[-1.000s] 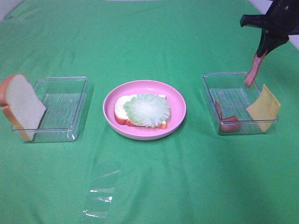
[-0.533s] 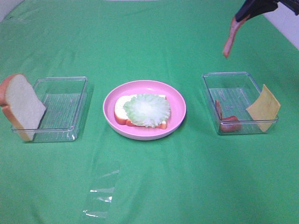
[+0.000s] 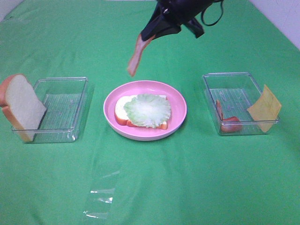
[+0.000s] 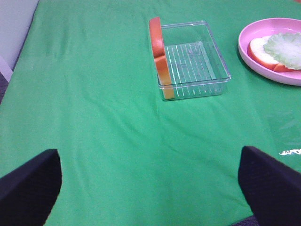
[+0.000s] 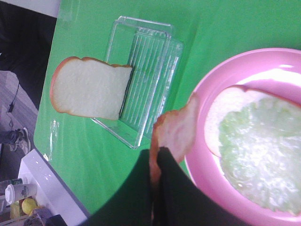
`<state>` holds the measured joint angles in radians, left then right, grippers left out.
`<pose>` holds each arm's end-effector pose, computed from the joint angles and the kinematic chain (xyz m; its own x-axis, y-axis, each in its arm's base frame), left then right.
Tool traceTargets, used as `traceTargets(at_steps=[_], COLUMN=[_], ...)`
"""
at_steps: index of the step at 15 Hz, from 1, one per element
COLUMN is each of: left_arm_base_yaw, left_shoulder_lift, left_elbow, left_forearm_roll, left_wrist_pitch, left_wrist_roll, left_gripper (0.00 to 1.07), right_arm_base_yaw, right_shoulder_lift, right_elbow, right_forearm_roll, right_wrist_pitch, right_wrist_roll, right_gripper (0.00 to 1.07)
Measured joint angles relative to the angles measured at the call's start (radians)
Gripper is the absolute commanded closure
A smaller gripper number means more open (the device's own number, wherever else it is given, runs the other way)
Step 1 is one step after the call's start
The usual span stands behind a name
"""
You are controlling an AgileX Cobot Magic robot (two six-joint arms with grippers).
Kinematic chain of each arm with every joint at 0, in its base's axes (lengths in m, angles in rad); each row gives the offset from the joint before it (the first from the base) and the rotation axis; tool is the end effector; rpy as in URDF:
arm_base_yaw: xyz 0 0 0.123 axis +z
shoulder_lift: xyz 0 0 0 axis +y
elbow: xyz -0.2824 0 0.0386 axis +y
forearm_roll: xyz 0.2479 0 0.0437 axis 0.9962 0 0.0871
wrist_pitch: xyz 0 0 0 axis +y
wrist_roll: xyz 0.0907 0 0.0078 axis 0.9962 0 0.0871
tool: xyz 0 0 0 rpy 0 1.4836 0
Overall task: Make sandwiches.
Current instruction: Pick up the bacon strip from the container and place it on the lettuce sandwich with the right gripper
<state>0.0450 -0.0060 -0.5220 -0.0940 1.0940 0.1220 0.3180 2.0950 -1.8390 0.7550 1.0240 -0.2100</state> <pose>-0.0096 -0.0080 0.2808 -0.4549 0.0580 -0.8886 0.0652 0.9974 0.0317 0.4228 0.1953 0.2639 -0.9257 -0.0977 -0.3656 -0.3183 0.7233 0.6128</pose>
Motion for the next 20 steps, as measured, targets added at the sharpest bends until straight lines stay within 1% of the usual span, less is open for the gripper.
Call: traceTargets(at_steps=[2, 4, 6, 8, 9, 10, 15, 16, 17, 20], left_arm_base_yaw=[0.0, 0.0, 0.0, 0.0, 0.0, 0.0, 0.0, 0.0, 0.0, 0.0], left_shoulder_lift=[0.0, 0.0, 0.0, 0.0, 0.0, 0.0, 0.0, 0.0, 0.0, 0.0], left_elbow=[0.0, 0.0, 0.0, 0.0, 0.0, 0.0, 0.0, 0.0, 0.0, 0.0], left_forearm_roll=[-0.001, 0.0, 0.0, 0.0, 0.0, 0.0, 0.0, 0.0, 0.0, 0.0], left_wrist_pitch=[0.0, 0.0, 0.0, 0.0, 0.0, 0.0, 0.0, 0.0, 0.0, 0.0], left_wrist_roll=[0.0, 0.0, 0.0, 0.0, 0.0, 0.0, 0.0, 0.0, 0.0, 0.0], left_gripper=[0.12, 0.12, 0.12, 0.12, 0.12, 0.12, 0.12, 0.12, 0.12, 0.12], right_arm_base_yaw=[0.058, 0.088, 0.096, 0.098, 0.098, 0.098, 0.087, 0.081, 0.077, 0.077], right_shoulder_lift=[0.049, 0.103, 0.143, 0.213, 0.22, 0.227, 0.23, 0.23, 0.23, 0.23], right_elbow=[0.0, 0.0, 0.0, 0.005, 0.005, 0.009, 0.009, 0.009, 0.009, 0.009], right_forearm_roll=[0.019, 0.048, 0.073, 0.076, 0.074, 0.055, -0.175, -0.228, -0.327, -0.36], right_wrist_pitch=[-0.05, -0.087, -0.106, -0.121, -0.123, -0.131, -0.132, -0.123, -0.096, -0.084], right_wrist_roll=[-0.001, -0.001, -0.002, -0.01, -0.01, -0.01, 0.052, 0.071, 0.11, 0.124], right_gripper=[1.07, 1.07, 1.07, 1.07, 1.07, 1.07, 1.07, 1.07, 1.07, 1.07])
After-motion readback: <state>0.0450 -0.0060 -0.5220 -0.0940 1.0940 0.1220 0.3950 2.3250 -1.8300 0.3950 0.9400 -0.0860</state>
